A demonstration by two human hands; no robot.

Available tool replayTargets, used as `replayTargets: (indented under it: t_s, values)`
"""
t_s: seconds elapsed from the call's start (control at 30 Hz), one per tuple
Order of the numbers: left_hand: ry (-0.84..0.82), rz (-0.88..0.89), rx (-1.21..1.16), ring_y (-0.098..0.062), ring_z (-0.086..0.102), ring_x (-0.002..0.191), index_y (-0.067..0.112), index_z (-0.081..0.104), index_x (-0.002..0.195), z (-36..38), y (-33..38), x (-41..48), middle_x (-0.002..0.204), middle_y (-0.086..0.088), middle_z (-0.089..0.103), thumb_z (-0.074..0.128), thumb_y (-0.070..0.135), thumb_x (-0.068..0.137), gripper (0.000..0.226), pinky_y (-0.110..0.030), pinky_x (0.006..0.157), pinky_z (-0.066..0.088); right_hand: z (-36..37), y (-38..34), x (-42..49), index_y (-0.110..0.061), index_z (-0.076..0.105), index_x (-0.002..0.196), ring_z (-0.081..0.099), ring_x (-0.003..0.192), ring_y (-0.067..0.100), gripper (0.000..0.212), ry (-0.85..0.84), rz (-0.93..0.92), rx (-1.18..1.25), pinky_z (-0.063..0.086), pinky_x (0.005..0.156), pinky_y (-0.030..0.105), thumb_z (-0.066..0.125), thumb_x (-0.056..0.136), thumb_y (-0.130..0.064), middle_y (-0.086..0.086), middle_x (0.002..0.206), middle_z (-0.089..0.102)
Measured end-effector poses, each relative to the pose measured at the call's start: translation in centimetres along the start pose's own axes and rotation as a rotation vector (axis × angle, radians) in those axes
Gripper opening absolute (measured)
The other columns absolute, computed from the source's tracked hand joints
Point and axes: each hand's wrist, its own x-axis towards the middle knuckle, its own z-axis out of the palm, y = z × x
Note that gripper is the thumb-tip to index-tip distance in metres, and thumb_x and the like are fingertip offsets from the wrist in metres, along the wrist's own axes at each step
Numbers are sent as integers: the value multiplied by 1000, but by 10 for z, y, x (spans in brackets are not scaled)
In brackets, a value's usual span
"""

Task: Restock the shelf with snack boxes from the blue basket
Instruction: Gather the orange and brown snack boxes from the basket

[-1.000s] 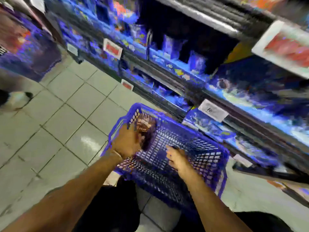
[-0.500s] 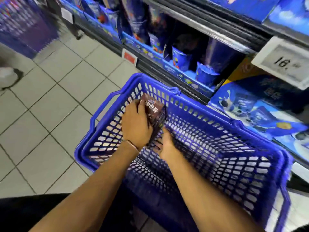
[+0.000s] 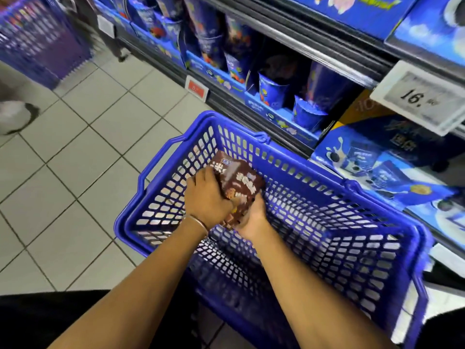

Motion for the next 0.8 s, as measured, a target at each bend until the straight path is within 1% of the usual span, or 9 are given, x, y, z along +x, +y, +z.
replayTargets:
  t_s: [0.07, 0.17, 0.27, 0.4, 0.47, 0.53, 0.63, 0.73, 0.8]
  values:
    - [-5, 4, 64, -36, 44, 129, 10, 38, 151, 5, -1, 0, 141, -16, 46, 81, 78, 64, 119, -46, 110, 42, 0, -1, 0, -13, 67, 126, 69, 108, 33, 82, 7, -10, -5, 56, 95, 46, 21, 97, -73, 14, 114, 74]
    - [9, -30, 37, -39, 41, 132, 8, 27, 157, 9, -1, 1, 141, -20, 41, 82, 80, 62, 131, -46, 111, 41, 0, -1, -2, -13, 66, 122, 69, 98, 32, 91, 27, -6, 30, 57, 81, 41, 15, 91, -81, 17, 110, 73]
    - [39, -35, 109, -38, 44, 131, 8, 27, 159, 12, -1, 0, 144, -20, 45, 74, 88, 62, 135, -47, 110, 40, 0, -1, -4, -14, 62, 129, 65, 109, 37, 100, 42, -20, 86, 54, 86, 47, 16, 83, -90, 22, 123, 67]
    - [-25, -83, -121, -36, 45, 129, 8, 42, 144, 12, -3, 0, 137, -16, 40, 83, 84, 53, 125, -45, 109, 43, -8, -5, -3, -20, 68, 105, 75, 82, 35, 91, 59, -68, 65, 60, 64, 42, 22, 78, -94, 17, 90, 78]
    - [-102, -120, -233, -35, 45, 133, 11, 43, 139, 12, -4, 1, 139, -13, 34, 87, 80, 52, 120, -45, 109, 47, -13, -8, -6, -20, 69, 102, 76, 73, 35, 91, 8, -68, 66, 61, 57, 44, 22, 77, -94, 17, 85, 77]
    - [-161, -124, -260, -34, 50, 132, 15, 43, 138, 12, -6, 4, 141, -11, 39, 88, 81, 50, 118, -46, 109, 50, -17, -9, -9, -19, 72, 106, 75, 82, 37, 95, -74, -75, 78, 61, 62, 47, 24, 76, -95, 19, 97, 77]
    - [-248, -137, -376, -27, 66, 119, 25, 40, 128, 9, -10, 10, 133, -1, 63, 85, 85, 43, 112, -49, 104, 54, -23, -4, -15, -16, 66, 128, 69, 110, 39, 101, -240, -116, 102, 59, 80, 51, 35, 73, -96, 20, 125, 69]
    - [-248, -150, -368, -28, 55, 126, 27, 41, 129, 9, -12, 14, 134, -6, 53, 75, 91, 34, 119, -48, 110, 49, -32, 0, -17, -17, 56, 142, 57, 130, 37, 94, -370, -163, 75, 51, 100, 53, 50, 79, -86, 18, 142, 57]
    - [-253, -159, -313, -32, 48, 132, 28, 41, 132, 11, -11, 15, 137, -10, 47, 69, 96, 31, 125, -48, 114, 45, -36, 2, -16, -15, 60, 139, 54, 133, 35, 82, -391, -178, 7, 46, 107, 51, 54, 85, -77, 17, 144, 56]
